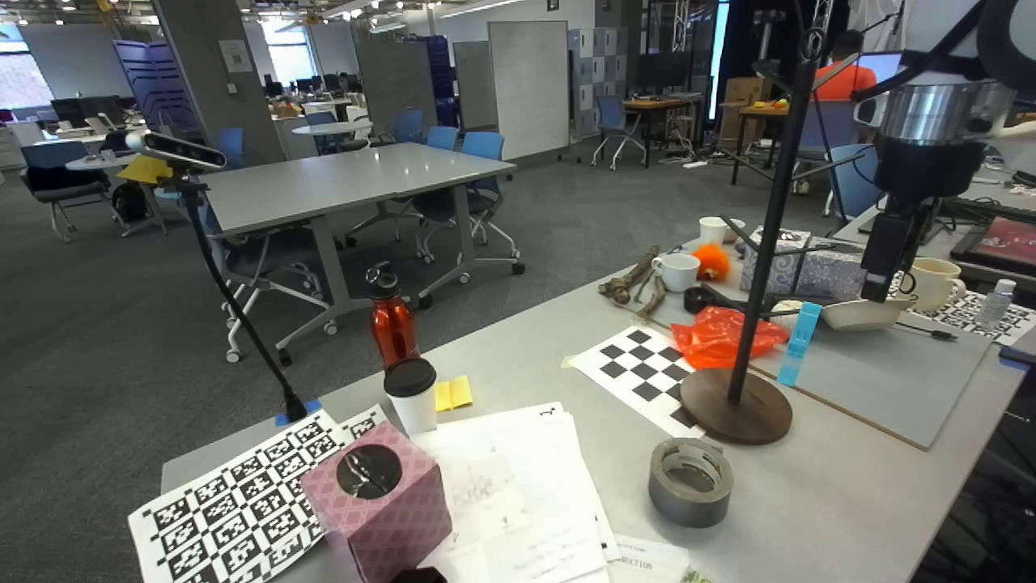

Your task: Take the blue peg from the hanger and place it on the table

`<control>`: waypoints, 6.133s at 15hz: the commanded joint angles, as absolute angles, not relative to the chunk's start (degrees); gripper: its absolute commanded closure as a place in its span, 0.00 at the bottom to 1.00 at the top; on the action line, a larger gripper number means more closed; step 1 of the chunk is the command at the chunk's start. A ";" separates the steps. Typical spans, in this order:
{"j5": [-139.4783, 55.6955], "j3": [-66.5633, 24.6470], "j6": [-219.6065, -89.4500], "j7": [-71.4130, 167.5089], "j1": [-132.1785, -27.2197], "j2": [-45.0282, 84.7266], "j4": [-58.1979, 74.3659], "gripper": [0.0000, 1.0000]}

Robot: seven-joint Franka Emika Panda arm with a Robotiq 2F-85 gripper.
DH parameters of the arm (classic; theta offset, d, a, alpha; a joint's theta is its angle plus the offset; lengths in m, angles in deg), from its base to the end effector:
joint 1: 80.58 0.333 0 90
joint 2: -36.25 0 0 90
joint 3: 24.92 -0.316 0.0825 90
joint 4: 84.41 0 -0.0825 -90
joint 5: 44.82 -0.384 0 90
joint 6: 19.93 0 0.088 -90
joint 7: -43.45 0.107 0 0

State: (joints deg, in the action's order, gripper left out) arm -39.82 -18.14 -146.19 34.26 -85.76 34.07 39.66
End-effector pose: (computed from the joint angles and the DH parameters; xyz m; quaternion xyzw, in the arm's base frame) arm 0.5287 -0.1148 0.3784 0.9993 0.0017 -0.0067 0.0368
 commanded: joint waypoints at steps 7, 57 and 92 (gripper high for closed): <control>-39.80 -18.56 -147.55 26.50 -86.96 25.32 31.84 0.00; -41.23 -18.96 -162.59 28.56 -86.82 38.23 50.39 0.00; -24.45 -21.43 -174.88 48.32 -88.03 46.90 61.36 0.00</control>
State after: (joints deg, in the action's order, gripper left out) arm -27.08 -20.38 -173.31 44.57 -86.97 44.51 58.38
